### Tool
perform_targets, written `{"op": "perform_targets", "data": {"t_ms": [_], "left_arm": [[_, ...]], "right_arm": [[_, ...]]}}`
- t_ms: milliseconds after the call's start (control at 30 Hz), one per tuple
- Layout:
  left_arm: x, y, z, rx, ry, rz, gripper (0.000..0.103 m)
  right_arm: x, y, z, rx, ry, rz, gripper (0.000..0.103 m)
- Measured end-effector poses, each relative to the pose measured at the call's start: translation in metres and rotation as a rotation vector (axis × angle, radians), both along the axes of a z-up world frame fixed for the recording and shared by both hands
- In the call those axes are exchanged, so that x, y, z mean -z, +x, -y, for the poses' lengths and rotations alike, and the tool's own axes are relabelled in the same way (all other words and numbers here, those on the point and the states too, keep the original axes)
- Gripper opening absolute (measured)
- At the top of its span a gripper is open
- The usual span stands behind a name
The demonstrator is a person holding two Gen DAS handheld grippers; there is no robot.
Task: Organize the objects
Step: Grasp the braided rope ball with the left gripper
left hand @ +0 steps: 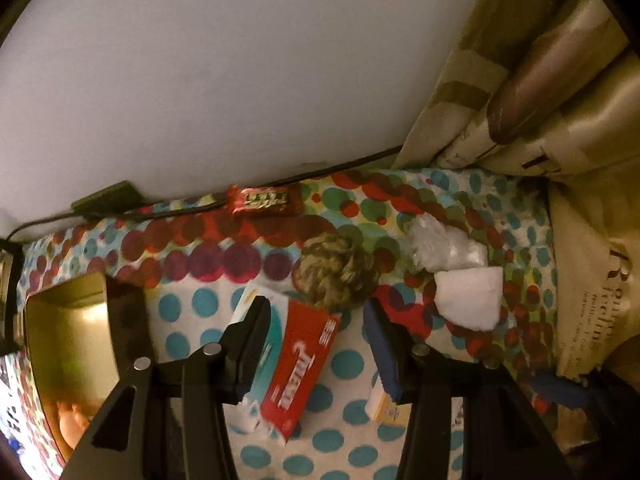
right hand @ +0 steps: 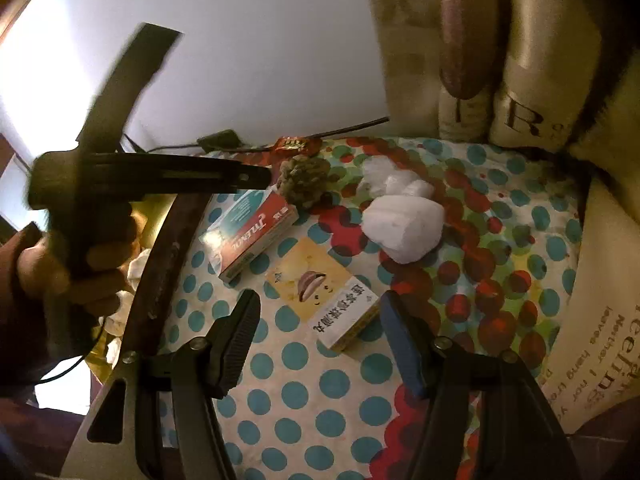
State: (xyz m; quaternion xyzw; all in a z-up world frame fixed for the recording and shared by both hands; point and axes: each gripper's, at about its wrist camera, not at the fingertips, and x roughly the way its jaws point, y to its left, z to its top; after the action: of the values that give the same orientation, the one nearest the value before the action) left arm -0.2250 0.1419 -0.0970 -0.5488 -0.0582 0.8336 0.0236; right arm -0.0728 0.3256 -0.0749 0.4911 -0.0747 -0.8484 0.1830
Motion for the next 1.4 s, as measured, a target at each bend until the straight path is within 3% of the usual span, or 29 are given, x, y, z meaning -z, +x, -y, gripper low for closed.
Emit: {"op": "perform_targets", "data": {"t_ms": [233, 300, 433, 733, 867, 1033, 1167, 1400], "left_arm": [[0.017, -0.02, -0.007, -0.012, 0.002, 0.042, 0.051], [0.02, -0.024, -0.008, -0.011, 0.034, 0.044, 0.052], [0.026, -0.027, -0.012, -0.004, 0.018, 0.044, 0.061], [0.043, -0.034, -0.016, -0.001, 0.068, 0.081, 0.061], [0.05, -0.033, -0.013, -0.008, 0.136, 0.091, 0.052], [0.051, -0.031, -0.02, 0.005, 0.113, 0.074, 0.052], [0.047, -0.026, -0.017, 0.002, 0.125, 0.059, 0.051], [0.028, 0.0, -0.006, -0.01, 0.125, 0.012, 0.052]], "right_arm": [[0.005, 0.0, -0.01, 0.008, -0.031, 0.018, 0.06], [0.006, -0.001, -0.012, 0.009, -0.038, 0.022, 0.06], [0.007, -0.003, -0.014, 0.011, -0.051, 0.019, 0.06], [0.009, -0.007, -0.014, 0.014, -0.059, 0.026, 0.06], [0.013, -0.008, -0.014, 0.016, -0.061, 0.04, 0.06], [0.016, -0.009, -0.012, 0.003, -0.059, 0.051, 0.061], [0.021, -0.016, -0.006, -0.054, -0.036, 0.057, 0.069], [0.032, -0.036, 0.016, -0.21, 0.051, 0.077, 0.072]]}}
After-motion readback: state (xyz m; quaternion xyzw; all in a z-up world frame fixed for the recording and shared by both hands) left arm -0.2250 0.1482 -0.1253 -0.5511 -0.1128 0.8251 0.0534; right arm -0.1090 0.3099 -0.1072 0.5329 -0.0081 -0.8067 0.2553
